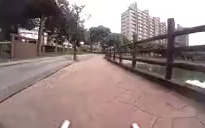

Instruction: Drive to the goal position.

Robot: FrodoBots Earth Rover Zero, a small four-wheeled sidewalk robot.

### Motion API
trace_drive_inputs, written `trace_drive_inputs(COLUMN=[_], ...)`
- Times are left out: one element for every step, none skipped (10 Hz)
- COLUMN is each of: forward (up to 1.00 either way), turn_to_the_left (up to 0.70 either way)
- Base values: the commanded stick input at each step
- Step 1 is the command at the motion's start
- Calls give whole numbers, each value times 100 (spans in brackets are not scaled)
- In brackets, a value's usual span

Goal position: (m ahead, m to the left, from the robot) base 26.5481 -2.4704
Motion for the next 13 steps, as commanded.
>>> trace_drive_inputs(forward=[100, 100, 100, 100, 100, 100, 100, 100, 100, 100, 100, 100, 100], turn_to_the_left=[0, 0, 0, 0, 0, 0, 0, 0, 0, 0, 0, 0, 0])
